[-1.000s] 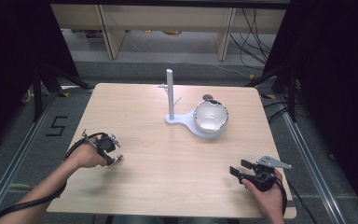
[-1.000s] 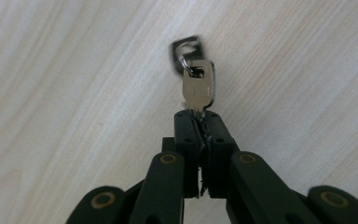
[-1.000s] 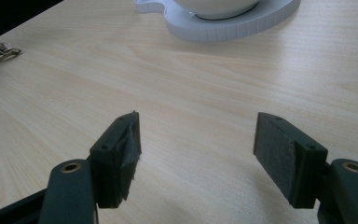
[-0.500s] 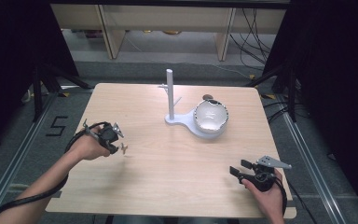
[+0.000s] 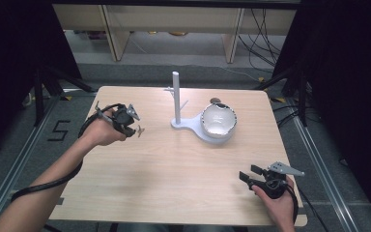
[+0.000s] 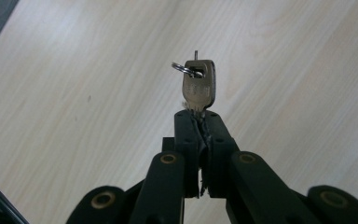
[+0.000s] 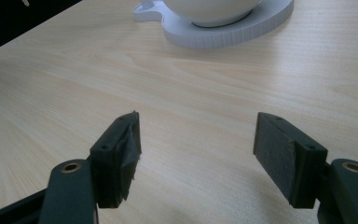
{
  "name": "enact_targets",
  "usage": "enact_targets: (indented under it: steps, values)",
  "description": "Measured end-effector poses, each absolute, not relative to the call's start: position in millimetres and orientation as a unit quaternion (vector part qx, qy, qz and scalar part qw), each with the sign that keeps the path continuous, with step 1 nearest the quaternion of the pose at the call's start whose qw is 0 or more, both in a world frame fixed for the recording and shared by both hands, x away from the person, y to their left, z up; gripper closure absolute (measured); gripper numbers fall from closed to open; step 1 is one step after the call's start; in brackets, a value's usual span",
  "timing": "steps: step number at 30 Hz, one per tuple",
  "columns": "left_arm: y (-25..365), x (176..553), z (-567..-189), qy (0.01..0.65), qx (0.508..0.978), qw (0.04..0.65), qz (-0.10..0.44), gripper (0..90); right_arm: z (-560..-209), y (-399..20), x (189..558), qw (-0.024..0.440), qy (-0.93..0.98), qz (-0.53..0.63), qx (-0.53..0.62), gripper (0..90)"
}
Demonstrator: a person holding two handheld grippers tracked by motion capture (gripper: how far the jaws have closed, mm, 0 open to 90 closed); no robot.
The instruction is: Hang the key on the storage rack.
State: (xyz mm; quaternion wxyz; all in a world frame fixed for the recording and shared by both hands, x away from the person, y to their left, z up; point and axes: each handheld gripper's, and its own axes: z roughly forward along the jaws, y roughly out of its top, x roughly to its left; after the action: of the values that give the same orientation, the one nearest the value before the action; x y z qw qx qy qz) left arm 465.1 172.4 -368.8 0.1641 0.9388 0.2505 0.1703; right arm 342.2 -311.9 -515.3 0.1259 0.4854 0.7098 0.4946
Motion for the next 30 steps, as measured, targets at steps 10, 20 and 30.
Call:
enact_targets:
  steps: [10, 20, 30]
  values:
    - [158.7, 489.5, -341.2, 0.251, 0.926, 0.200, 0.198, 86.1, -516.3, -314.0, 345.0, 0.133, 0.717, 0.495, 0.472, 33.1]
    - [145.9, 509.5, -315.2, 0.247, 0.912, 0.236, 0.225, 86.1, -515.3, -309.7, 342.8, 0.128, 0.717, 0.492, 0.477, 33.0]
    - [131.7, 523.2, -306.1, 0.241, 0.911, 0.246, 0.228, 86.1, -515.8, -312.4, 345.3, 0.136, 0.726, 0.484, 0.469, 33.1]
